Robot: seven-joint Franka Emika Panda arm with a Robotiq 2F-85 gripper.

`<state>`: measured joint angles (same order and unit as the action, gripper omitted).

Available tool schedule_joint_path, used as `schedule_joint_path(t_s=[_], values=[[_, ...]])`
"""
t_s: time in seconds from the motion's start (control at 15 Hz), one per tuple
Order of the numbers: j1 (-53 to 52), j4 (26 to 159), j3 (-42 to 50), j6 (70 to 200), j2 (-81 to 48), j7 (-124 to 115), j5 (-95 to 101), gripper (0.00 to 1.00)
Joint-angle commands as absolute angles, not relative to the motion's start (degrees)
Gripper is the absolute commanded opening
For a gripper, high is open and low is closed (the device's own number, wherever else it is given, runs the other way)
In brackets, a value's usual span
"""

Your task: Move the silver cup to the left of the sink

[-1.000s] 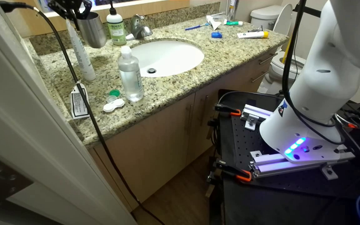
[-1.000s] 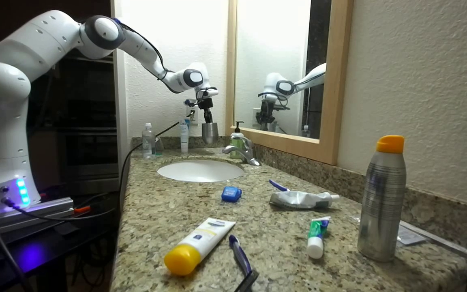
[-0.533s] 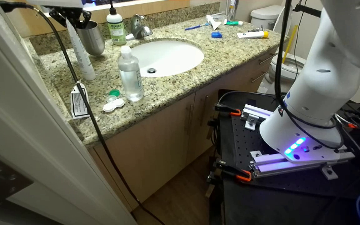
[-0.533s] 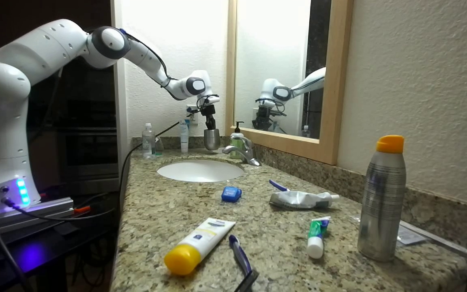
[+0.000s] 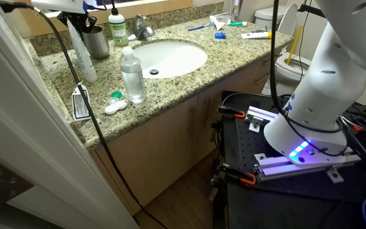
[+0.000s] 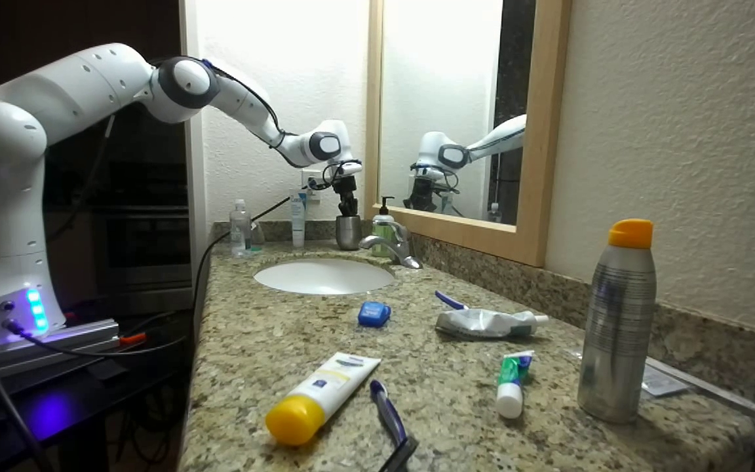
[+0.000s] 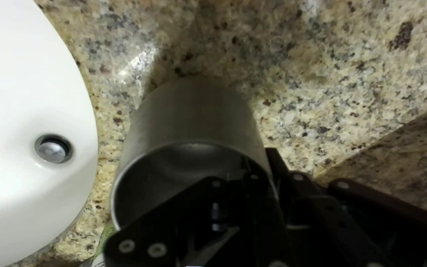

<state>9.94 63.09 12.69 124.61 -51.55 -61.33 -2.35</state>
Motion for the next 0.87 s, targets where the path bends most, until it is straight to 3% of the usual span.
schedule_joint_path(t_s=[0.0, 0.53, 0.67, 0.73, 0.8], values=[[11.25, 58.35, 12.39, 118.71, -52.99, -62.09, -3.58, 0.38], [11.96, 62.97, 10.31, 109.70, -37.90, -55.33, -6.33, 0.94], [12.30, 65.91, 10.05, 111.59, -32.38, -51.44, -7.90, 1.00], [11.01, 59.76, 11.84, 111.00, -39.07, -55.62, -6.04, 1.00], [11.04, 60.23, 11.83, 110.69, -37.09, -55.13, -6.18, 0.99]])
